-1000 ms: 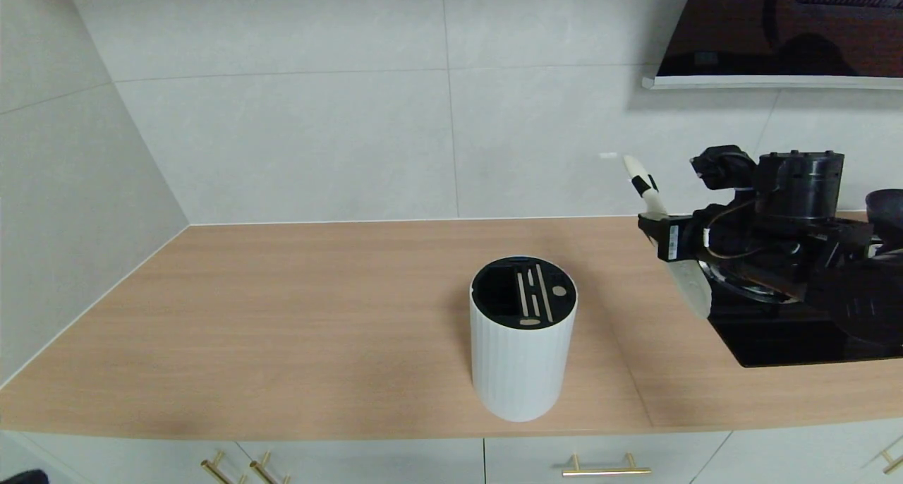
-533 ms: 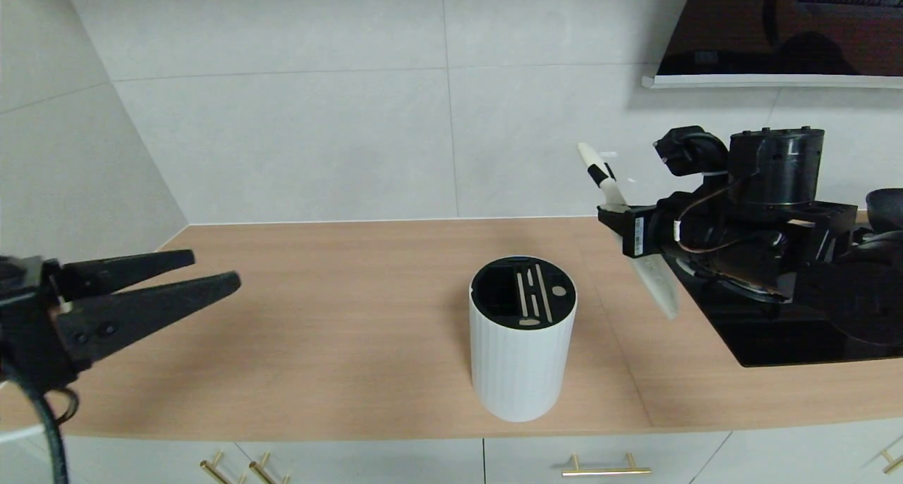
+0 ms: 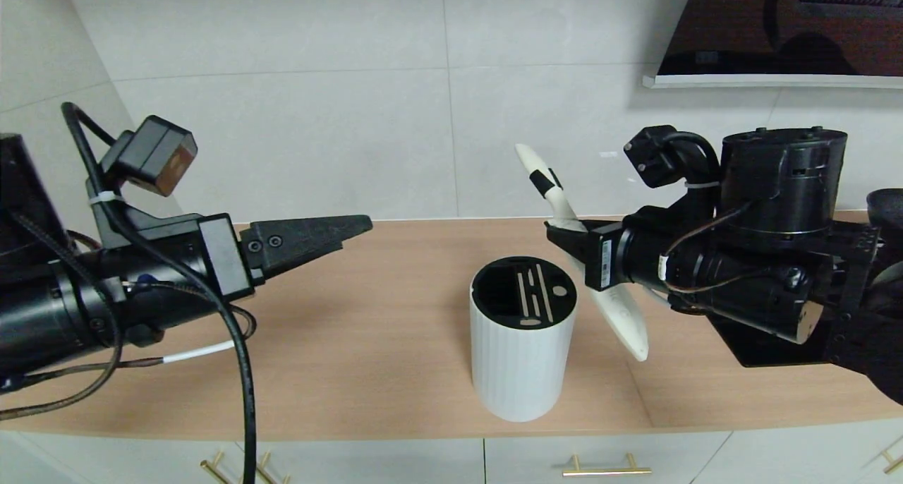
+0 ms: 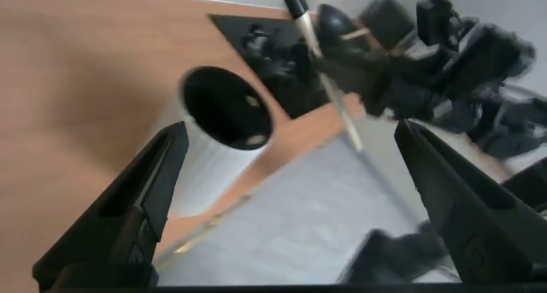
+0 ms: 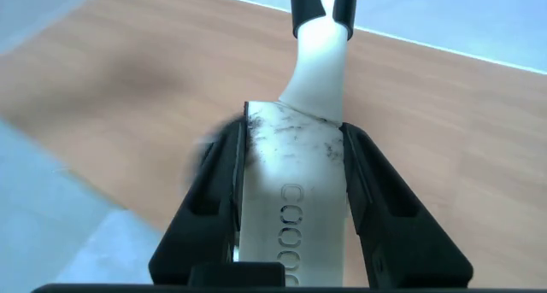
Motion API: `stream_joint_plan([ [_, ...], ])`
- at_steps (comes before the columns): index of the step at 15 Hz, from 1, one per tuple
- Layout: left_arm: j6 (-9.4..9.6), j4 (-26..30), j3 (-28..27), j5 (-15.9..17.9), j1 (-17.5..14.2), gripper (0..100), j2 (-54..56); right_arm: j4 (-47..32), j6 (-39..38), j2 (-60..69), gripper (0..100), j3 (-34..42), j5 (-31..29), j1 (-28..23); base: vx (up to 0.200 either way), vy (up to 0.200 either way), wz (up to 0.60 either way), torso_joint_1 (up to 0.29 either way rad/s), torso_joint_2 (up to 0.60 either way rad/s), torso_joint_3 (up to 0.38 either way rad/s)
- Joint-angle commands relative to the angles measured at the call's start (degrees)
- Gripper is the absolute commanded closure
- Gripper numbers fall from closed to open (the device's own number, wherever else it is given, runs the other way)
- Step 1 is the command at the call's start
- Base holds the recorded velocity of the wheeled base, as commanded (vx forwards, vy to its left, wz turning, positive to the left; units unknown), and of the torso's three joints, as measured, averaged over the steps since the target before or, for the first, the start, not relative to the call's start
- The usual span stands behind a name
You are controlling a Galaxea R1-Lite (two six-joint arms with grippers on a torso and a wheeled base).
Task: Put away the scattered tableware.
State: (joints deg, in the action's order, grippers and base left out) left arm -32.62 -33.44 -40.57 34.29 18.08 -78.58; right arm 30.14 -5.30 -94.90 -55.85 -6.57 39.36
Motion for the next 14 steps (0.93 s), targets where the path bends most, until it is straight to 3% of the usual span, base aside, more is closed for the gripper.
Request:
stream_joint_plan([
  [1, -4.47, -6.1, 1.8, -0.3, 4.4, 0, -4.4, 0.0, -1.2, 0.5, 100, 0.0, -0.4, 3.6, 0.0, 0.0, 0.0, 0.0, 0.0, 0.0],
  [3, -9.3, -12.5, 2.6, -3.0, 7.0, 0, -6.9, 0.1, -2.9, 0.2, 100, -0.1, -1.3, 6.1, 0.0, 0.0, 0.0, 0.0, 0.0, 0.0],
  [4, -11.67, -17.7, 2.8, -7.5, 9.2, 0, -9.8, 0.2, -3.2, -0.4, 100, -0.1, -1.8, 7.4, 0.0, 0.0, 0.0, 0.0, 0.0, 0.0],
  [5, -12.29, -21.1, 3.0, -10.5, 10.9, 0, -11.7, 0.3, -3.5, -0.9, 100, -0.1, -2.0, 8.3, 0.0, 0.0, 0.0, 0.0, 0.0, 0.0],
  [7, -12.82, -26.1, 3.6, -12.6, 13.4, 0, -13.9, 0.3, -3.8, -1.0, 100, -0.1, -2.1, 9.5, 0.0, 0.0, 0.0, 0.0, 0.0, 0.0],
  [9, -12.73, -29.3, 3.8, -14.7, 13.9, 0, -15.2, 0.6, -4.5, -1.0, 100, 0.0, -2.1, 10.1, 0.0, 0.0, 0.0, 0.0, 0.0, 0.0],
  [10, -12.55, -32.4, 3.7, -17.4, 14.5, 0, -16.7, 2.6, -5.1, -1.1, 100, 0.2, -2.2, 10.9, 0.0, 0.0, 0.0, 0.0, 0.0, 0.0],
  [14, -12.55, -34.2, 2.4, -18.4, 15.1, 0, -19.9, 4.9, -4.7, -1.2, 100, 2.0, -2.2, 13.5, 0.0, 0.0, 0.0, 0.0, 0.0, 0.0],
])
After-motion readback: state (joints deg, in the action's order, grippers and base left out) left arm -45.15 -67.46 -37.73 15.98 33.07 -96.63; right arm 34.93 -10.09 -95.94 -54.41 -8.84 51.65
